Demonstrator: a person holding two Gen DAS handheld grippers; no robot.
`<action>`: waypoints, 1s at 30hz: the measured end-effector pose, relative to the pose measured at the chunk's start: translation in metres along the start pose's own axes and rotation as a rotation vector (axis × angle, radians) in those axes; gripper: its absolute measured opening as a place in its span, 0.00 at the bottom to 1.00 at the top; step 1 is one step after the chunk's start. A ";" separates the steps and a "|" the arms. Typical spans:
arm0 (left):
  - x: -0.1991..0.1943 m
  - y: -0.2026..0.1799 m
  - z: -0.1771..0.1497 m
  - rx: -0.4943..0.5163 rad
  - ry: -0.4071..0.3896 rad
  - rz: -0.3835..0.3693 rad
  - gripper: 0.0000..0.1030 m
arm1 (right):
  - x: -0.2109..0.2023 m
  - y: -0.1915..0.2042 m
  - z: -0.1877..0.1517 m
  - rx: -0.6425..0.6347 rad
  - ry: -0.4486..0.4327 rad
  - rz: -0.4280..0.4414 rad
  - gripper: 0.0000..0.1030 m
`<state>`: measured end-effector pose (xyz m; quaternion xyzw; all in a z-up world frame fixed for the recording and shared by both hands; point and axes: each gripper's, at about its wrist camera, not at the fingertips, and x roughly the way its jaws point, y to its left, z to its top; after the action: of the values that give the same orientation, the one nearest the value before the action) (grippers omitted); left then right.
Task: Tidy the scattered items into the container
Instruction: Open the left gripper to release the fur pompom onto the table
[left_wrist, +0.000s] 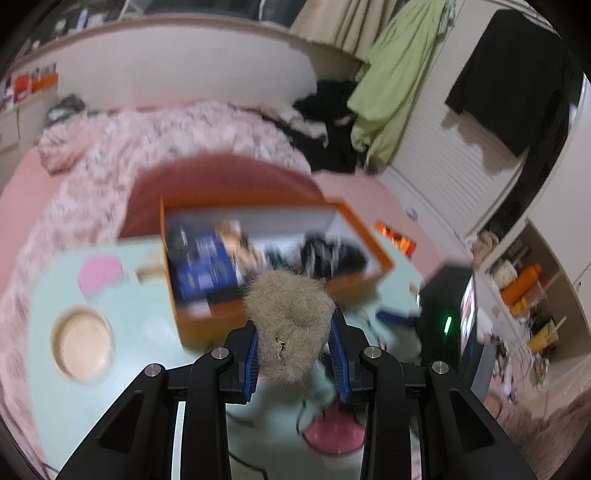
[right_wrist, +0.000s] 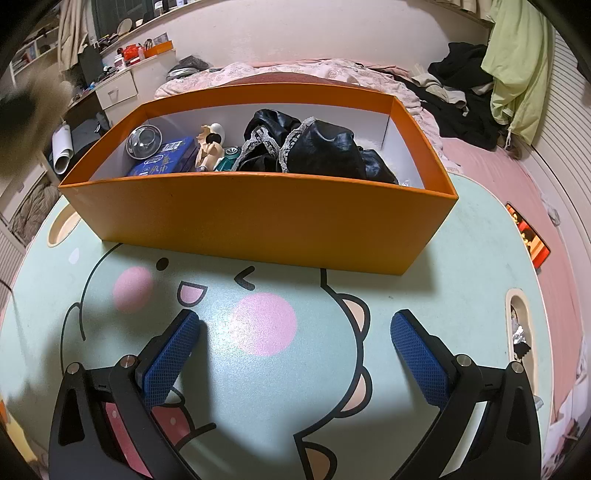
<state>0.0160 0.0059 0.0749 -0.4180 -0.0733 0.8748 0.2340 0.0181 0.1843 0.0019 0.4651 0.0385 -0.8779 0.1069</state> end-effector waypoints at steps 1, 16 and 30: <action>0.005 0.000 -0.007 -0.003 0.009 0.016 0.30 | 0.000 0.000 0.000 0.000 0.000 0.000 1.00; 0.031 0.017 -0.056 -0.007 0.070 0.224 0.82 | 0.001 0.007 -0.001 0.001 0.000 -0.001 1.00; 0.046 0.012 -0.067 0.065 0.095 0.402 1.00 | 0.003 0.011 -0.002 0.004 -0.001 -0.010 1.00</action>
<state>0.0381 0.0121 -0.0038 -0.4571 0.0507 0.8851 0.0713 0.0202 0.1739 -0.0016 0.4645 0.0390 -0.8789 0.1014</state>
